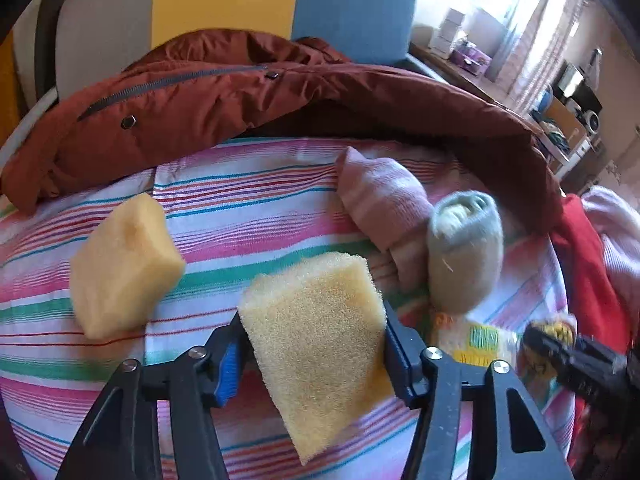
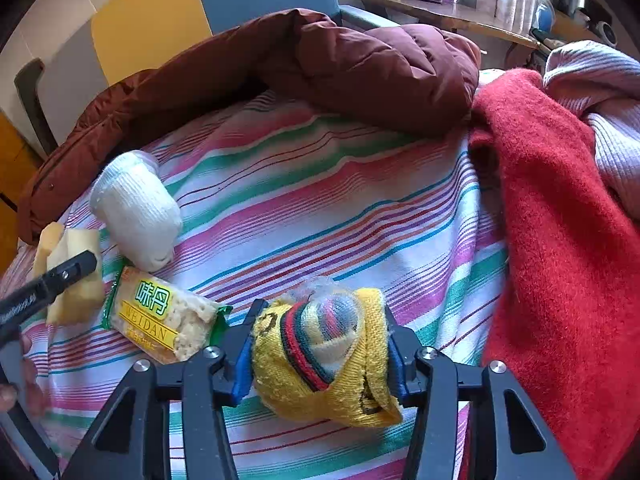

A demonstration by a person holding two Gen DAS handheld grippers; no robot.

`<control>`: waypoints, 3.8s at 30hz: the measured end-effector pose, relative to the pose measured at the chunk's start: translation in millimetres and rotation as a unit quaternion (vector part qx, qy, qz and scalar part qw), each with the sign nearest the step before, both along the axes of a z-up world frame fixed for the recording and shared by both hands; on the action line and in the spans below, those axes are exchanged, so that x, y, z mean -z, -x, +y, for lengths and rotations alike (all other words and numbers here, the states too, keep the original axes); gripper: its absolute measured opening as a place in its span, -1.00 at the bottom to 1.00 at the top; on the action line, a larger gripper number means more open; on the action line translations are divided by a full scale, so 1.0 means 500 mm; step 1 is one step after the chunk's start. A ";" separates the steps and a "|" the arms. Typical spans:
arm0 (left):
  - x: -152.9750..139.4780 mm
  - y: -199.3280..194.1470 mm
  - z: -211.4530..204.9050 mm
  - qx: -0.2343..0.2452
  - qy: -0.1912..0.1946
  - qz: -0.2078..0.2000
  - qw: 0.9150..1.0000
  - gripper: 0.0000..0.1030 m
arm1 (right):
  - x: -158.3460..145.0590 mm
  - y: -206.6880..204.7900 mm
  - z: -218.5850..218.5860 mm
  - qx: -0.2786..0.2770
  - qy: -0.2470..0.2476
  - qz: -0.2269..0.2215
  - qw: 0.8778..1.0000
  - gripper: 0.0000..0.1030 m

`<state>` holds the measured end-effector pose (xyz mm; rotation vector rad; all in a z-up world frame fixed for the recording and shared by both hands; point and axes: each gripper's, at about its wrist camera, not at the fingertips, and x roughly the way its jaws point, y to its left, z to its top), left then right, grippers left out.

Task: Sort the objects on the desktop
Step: 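Grasp the yellow knit hat with the right tool while the left tool grasps a yellow sponge, then carry the sponge and knit hat over the gold tray, then open both tools to drop the sponge and knit hat into the tray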

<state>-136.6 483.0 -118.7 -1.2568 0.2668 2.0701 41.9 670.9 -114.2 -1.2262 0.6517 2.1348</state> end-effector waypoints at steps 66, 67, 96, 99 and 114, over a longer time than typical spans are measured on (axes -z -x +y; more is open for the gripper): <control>-0.162 -0.195 -0.871 -0.227 -0.057 0.100 0.967 0.15 | -0.164 0.133 -0.804 -0.348 0.117 0.170 0.914 0.01; -0.162 -0.197 -0.884 -0.233 -0.059 0.099 0.966 0.15 | -0.161 0.133 -0.818 -0.352 0.119 0.168 0.913 0.01; -0.181 -0.057 -1.030 -0.301 -0.085 0.105 0.944 0.17 | -0.165 0.190 -0.940 -0.391 0.071 0.139 0.907 0.07; -0.174 -0.029 -1.032 -0.304 -0.077 0.105 0.944 0.17 | -0.170 0.212 -0.942 -0.389 0.069 0.140 0.908 0.07; -0.123 0.024 -1.030 -0.302 -0.053 0.079 0.949 0.30 | -0.167 0.322 -0.969 -0.379 0.067 0.133 0.913 0.11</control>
